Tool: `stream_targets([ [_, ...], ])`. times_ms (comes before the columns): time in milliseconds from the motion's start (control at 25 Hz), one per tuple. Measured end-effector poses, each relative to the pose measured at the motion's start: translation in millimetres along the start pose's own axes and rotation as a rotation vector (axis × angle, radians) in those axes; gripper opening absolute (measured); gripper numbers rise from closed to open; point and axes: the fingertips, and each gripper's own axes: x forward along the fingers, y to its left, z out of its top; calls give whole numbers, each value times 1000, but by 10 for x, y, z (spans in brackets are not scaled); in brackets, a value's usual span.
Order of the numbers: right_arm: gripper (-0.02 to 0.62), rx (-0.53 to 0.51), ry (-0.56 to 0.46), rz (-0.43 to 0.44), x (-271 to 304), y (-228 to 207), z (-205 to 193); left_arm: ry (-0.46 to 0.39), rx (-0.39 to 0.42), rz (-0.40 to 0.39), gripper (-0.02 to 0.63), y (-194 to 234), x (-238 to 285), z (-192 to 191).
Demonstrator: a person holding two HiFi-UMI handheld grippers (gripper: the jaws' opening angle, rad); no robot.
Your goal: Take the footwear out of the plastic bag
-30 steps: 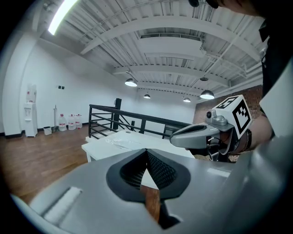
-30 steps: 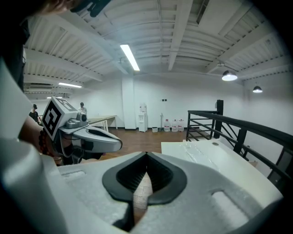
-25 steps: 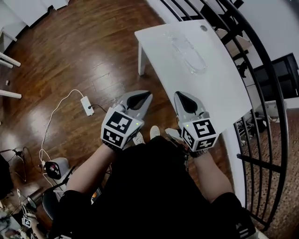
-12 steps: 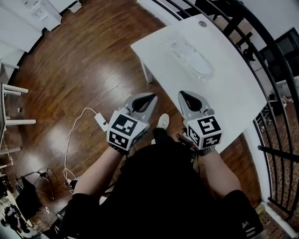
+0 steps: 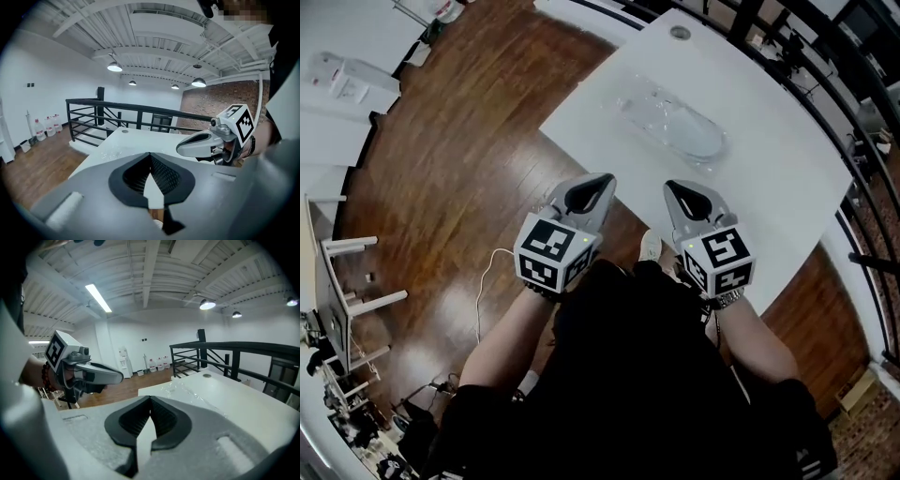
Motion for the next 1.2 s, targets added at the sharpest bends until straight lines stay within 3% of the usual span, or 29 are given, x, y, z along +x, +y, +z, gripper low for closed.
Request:
stream_targets([
  [280, -11, 48, 1, -97, 251, -308, 175, 30, 24, -94, 15, 453, 491, 237],
  [840, -11, 172, 63, -396, 1210, -808, 538, 153, 71, -321, 15, 1804, 1288, 313],
  [1200, -11, 228, 143, -517, 1471, -1040, 432, 242, 86, -402, 15, 2201, 1809, 258],
])
